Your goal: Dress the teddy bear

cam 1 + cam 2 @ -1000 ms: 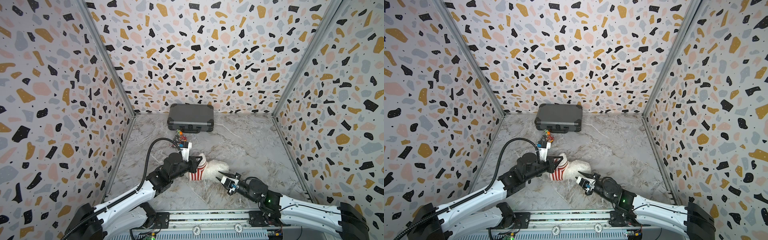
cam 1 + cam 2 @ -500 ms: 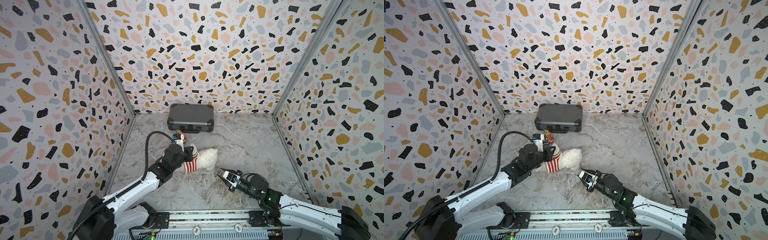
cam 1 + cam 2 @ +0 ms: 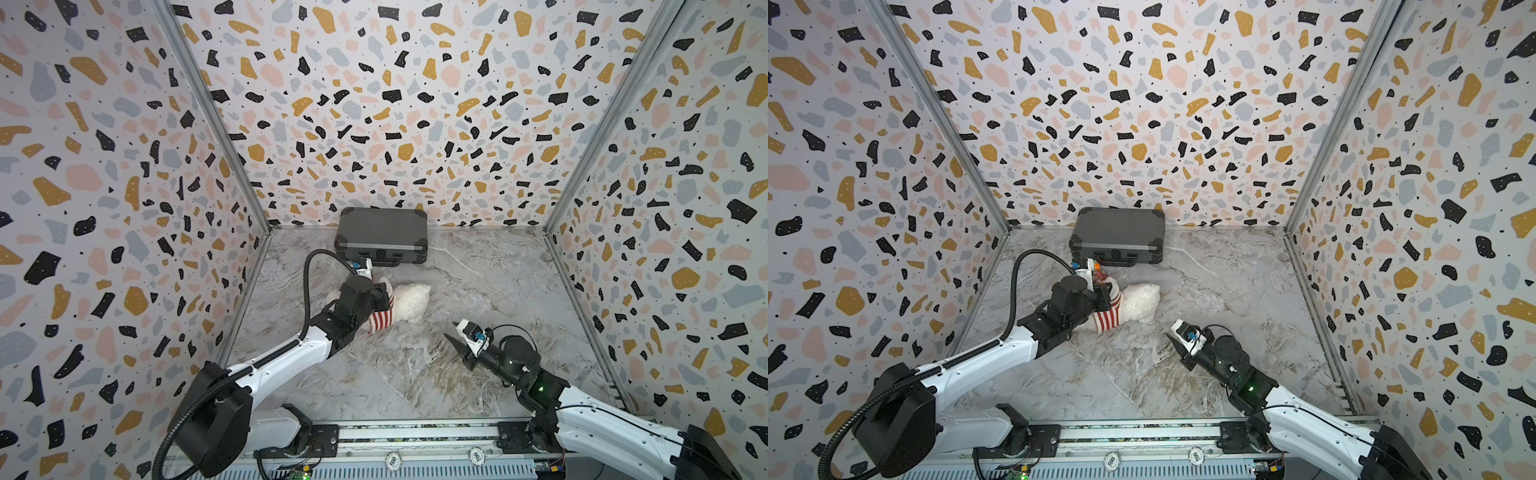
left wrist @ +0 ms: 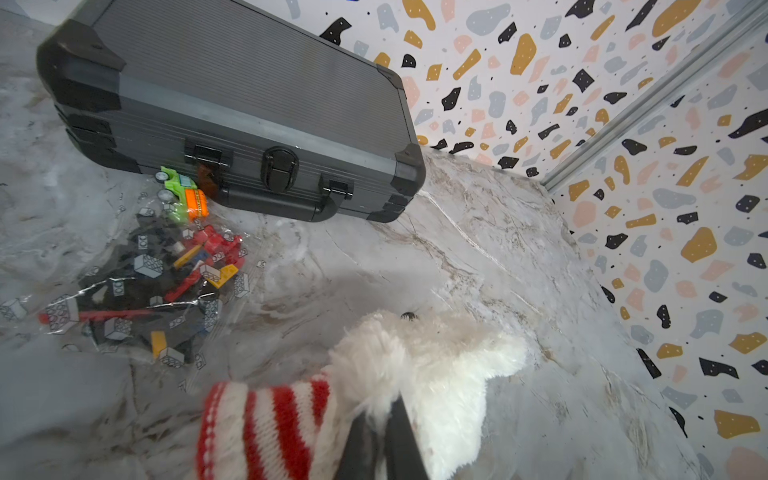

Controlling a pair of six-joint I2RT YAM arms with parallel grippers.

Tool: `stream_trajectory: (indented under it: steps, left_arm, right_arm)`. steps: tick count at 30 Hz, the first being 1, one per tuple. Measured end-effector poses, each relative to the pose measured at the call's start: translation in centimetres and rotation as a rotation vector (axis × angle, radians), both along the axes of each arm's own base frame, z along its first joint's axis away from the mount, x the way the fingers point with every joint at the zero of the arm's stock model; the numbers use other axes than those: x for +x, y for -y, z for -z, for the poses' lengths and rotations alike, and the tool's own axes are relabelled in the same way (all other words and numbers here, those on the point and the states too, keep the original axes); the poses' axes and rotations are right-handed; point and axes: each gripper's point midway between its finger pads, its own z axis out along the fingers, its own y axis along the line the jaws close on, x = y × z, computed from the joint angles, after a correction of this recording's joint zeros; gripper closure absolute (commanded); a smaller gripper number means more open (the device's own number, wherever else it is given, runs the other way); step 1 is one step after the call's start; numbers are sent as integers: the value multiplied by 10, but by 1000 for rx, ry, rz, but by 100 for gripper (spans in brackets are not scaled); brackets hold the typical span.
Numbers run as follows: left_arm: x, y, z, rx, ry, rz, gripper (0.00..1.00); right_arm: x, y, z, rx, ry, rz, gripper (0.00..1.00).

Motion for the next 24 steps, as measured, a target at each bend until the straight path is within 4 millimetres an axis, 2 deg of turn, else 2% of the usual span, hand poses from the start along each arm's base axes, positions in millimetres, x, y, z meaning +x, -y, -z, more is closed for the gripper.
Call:
stream_trajectory:
  steps: [8,15,16,19,24]
  left_arm:
    - [-50,27,13,18,-26,118,100]
    - [-91,39,33,20,-62,174,85]
    - [-96,40,37,24,-71,182,81]
    - [-110,43,52,46,-104,226,76]
    - [-134,59,66,78,-148,319,66]
  right_arm:
    - [20,13,15,23,-123,55,60]
    - [27,16,25,37,-194,71,60]
    - [28,17,25,40,-197,73,60]
    - [28,18,24,48,-205,73,60]
    - [28,19,21,59,-203,70,60]
